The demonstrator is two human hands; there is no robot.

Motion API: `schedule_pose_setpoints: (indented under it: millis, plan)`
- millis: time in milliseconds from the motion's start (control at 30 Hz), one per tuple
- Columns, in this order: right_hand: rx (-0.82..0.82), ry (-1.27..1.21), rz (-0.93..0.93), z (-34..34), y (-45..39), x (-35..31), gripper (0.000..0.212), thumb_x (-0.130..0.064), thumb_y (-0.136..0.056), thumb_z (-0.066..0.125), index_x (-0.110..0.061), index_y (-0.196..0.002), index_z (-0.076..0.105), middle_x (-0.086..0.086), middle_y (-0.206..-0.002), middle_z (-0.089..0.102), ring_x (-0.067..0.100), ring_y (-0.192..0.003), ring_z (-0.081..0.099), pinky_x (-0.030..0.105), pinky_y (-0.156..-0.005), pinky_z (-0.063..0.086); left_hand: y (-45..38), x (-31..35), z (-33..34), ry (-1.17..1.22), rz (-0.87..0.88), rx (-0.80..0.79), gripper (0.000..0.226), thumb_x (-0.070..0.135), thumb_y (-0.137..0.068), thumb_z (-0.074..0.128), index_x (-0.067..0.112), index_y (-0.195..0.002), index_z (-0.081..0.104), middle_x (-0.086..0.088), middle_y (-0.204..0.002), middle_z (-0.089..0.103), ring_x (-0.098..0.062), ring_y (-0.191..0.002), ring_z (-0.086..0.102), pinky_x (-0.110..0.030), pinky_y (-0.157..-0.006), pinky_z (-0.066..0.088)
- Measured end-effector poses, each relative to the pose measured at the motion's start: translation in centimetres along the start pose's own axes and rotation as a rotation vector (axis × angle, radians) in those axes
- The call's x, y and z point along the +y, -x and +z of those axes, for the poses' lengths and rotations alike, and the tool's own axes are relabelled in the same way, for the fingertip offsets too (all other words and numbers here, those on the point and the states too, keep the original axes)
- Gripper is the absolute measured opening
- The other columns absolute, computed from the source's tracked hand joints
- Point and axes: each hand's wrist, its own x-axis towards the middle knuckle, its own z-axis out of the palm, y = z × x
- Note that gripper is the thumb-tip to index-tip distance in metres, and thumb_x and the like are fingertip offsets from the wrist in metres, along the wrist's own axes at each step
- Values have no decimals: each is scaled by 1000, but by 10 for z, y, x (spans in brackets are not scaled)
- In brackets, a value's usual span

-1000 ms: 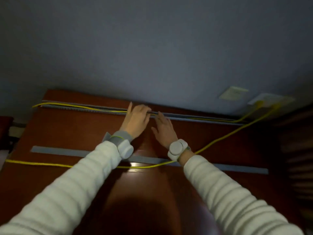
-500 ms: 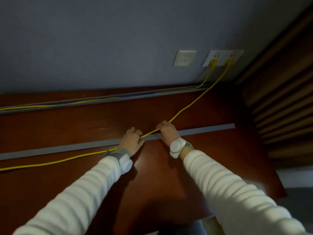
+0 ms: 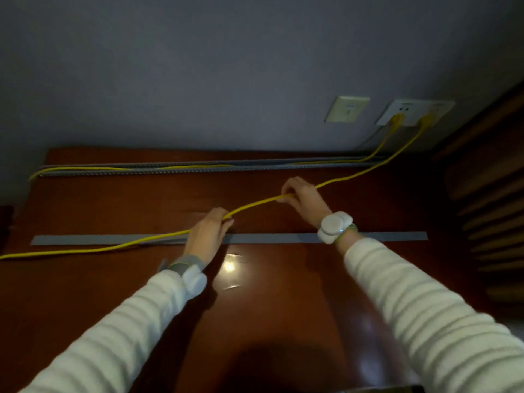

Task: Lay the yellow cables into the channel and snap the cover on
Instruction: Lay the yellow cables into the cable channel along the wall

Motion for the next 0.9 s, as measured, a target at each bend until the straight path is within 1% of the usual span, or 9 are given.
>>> schedule_pose_setpoints:
  millis: [100,200,267,367,500,567,667,767,900]
  plan:
    - [128,-63,-19,-16,-36,-16,17,-11,-79,75,0,-86,63,21,-88,66,29,-80,63,30,-74,44,7,-65,-62,5,-131,138,22,29,-89,66,12,-101,61,-13,-97,69,-35,-89,66,-43,-78,52]
    - [200,-79,29,-22,-71,-19,14,-11,-79,75,-3,-83,64,21,-83,69,24,-78,63,24,-67,38,18,-147,-134,-84,-299,235,20,25,-85,70,10,-94,62,-17,-92,67,-39,-88,65,-47,-80,49]
    - [190,-88,63,-19,-90,-17,13,-11,-79,75,-4,-81,64,20,-80,69,22,-76,62,23,-66,38,21,-194,-173,-159,-337,266,15,19,-83,71,8,-90,63,-18,-87,61,-42,-84,63,-49,-78,48]
    - [84,-54,37,5,-118,-22,7,-8,-80,73,-4,-82,67,15,-81,68,31,-80,64,28,-71,42,8,-246,-210,-259,-298,254,13,16,-80,74,10,-88,65,-13,-85,57,-41,-83,62,-48,-76,43]
    - [-29,-15,103,35,-124,-18,11,-12,-84,71,-6,-92,70,18,-92,69,33,-89,65,30,-78,43,-31,-254,-211,-293,-223,269,14,27,-83,71,14,-87,66,-13,-92,62,-36,-97,60,-45,-80,37]
    - [-124,-35,98,59,-134,-29,14,-19,-81,74,-10,-92,70,16,-89,70,30,-85,66,28,-75,45,-49,-257,-202,-292,-202,273,22,35,-89,60,15,-84,67,-13,-87,61,-35,-94,60,-46,-80,37]
    - [-233,-102,9,104,-167,-64,16,-26,-79,75,-16,-89,67,9,-83,71,24,-78,66,33,-73,49,-77,-271,-200,-314,-218,349,42,44,-92,42,12,-77,65,-13,-80,55,-35,-85,57,-45,-76,35]
    - [-193,-115,-81,135,-187,-97,17,-36,-80,73,-25,-91,65,-9,-82,66,4,-74,59,17,-69,45,-91,-278,-200,-351,-212,404,49,46,-94,37,10,-77,65,-15,-80,54,-35,-84,55,-45,-76,34]
    - [-165,-134,-155,176,-215,-119,8,-22,-84,68,-24,-91,65,-2,-85,63,12,-77,60,31,-75,50,-106,-299,-188,-347,-222,415,37,41,-95,40,13,-84,61,-13,-87,54,-34,-89,52,-44,-77,31]
